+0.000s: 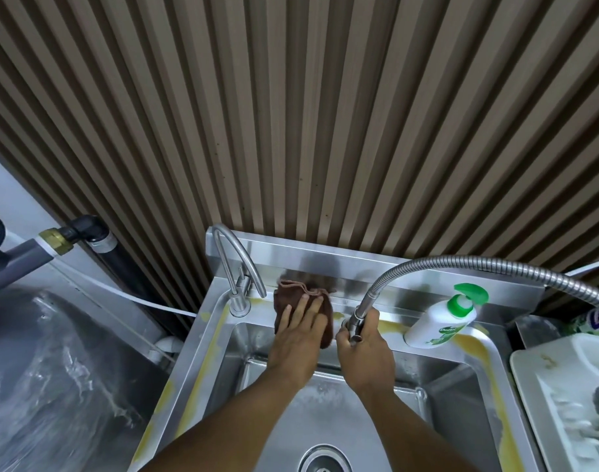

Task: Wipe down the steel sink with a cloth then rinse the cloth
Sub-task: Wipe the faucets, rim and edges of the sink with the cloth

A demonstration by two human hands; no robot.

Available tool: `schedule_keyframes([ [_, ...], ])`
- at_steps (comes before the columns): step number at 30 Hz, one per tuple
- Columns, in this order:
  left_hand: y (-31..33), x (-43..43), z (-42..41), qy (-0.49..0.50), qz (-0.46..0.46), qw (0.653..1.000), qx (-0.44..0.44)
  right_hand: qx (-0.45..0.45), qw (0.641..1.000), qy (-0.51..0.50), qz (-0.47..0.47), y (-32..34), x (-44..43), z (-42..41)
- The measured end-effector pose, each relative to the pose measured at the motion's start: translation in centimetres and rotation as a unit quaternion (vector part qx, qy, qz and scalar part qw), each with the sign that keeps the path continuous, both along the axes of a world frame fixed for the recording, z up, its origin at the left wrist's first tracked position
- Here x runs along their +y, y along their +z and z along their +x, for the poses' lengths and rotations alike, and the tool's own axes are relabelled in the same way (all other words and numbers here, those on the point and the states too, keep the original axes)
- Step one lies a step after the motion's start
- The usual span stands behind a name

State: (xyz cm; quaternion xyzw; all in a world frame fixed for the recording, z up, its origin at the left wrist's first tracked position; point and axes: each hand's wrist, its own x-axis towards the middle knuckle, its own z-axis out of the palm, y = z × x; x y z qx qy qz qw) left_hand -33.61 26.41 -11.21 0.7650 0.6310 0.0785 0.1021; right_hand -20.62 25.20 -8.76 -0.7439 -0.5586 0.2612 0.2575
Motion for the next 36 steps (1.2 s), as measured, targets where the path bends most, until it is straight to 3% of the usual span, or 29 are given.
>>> schedule_keyframes([
  [6,-1.5,-1.3,-1.7,0.169,-0.003,0.984,-0.050,-0.007,1.000,-0.004,0.006,-0.3,0.0,0.1],
  [12,-1.9,-0.4,1.2,0.083,0.020,0.996,0.017,-0.011,1.000,-0.010,0.004,-0.5,0.1,-0.1],
  [22,-1.8,0.4,0.5,-0.071,0.035,0.997,0.007,0.004,1.000,-0.003,-0.006,-0.1,0.0,-0.1],
  [28,-2.9,-0.9,-1.8,0.062,0.056,0.994,0.073,0.003,1.000,-0.002,0.002,-0.3,0.1,0.0],
  [36,-0.6,0.9,-1.7,0.201,-0.042,0.977,0.057,-0.001,1.000,0.000,0.005,-0.3,0.0,-0.1],
])
